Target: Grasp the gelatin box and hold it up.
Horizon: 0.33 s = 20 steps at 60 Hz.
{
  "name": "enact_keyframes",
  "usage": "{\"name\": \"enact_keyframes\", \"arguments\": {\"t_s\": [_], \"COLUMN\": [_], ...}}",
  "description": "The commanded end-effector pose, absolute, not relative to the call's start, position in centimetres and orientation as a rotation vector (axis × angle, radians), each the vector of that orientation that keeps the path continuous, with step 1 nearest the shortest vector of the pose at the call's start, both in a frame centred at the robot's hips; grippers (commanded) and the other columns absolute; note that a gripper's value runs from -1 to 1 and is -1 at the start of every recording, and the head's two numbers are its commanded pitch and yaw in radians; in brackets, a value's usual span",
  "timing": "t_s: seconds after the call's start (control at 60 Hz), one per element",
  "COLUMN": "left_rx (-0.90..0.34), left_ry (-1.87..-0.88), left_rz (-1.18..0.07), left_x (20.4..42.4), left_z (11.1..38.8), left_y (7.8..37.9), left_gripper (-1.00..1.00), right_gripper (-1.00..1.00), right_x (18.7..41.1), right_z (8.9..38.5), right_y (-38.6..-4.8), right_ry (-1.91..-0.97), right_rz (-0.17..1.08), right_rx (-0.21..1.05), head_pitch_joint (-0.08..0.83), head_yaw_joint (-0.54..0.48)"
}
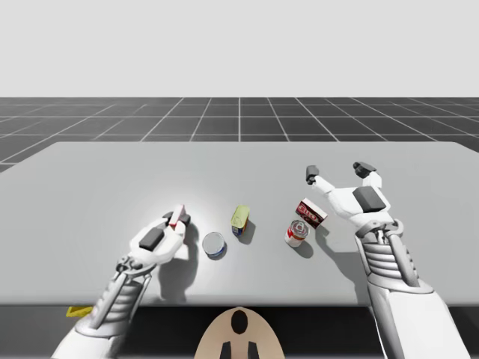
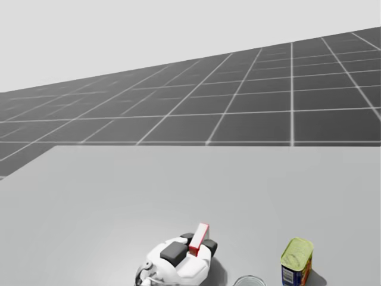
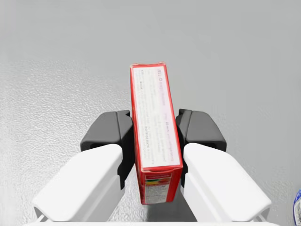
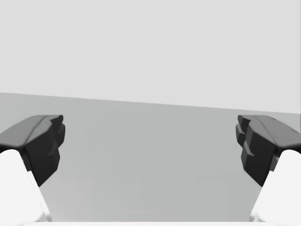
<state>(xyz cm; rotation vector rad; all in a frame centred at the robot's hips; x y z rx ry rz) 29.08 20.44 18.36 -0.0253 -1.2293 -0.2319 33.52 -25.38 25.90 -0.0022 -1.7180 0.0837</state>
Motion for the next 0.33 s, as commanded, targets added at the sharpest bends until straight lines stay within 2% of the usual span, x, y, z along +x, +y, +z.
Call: {"name": "enact_keyframes", "arguments": {"t_s": [0.017,0.183,0.333], "left_rx": [-0.032,0.01,0.102], "left_ry": [-1.35,-1.472,-1.564], "left_rz": [-0.222,-0.233,-0.294], "left_x": [29.1,28.9,28.7], "left_z": [23.7,29.4,33.3], "left_y": [20.6,20.9,20.7], "left_gripper": [1.0,1.0,1.0], "right_gripper": [-1.0,-1.0,-1.0], "right_x": [33.6,33.5,33.7], "right_z": [25.9,25.9,25.7], "right_y": [-25.5,-25.5,-25.8], "right_ry": [-1.718,-1.712,-1.683], "right_rz": [0.083,0.08,0.084], "right_rx": [-0.002,-0.001,-0.026], "head_pitch_joint": [0.29,0.293,0.296], "head_yaw_joint": [0.36,0.36,0.35]}}
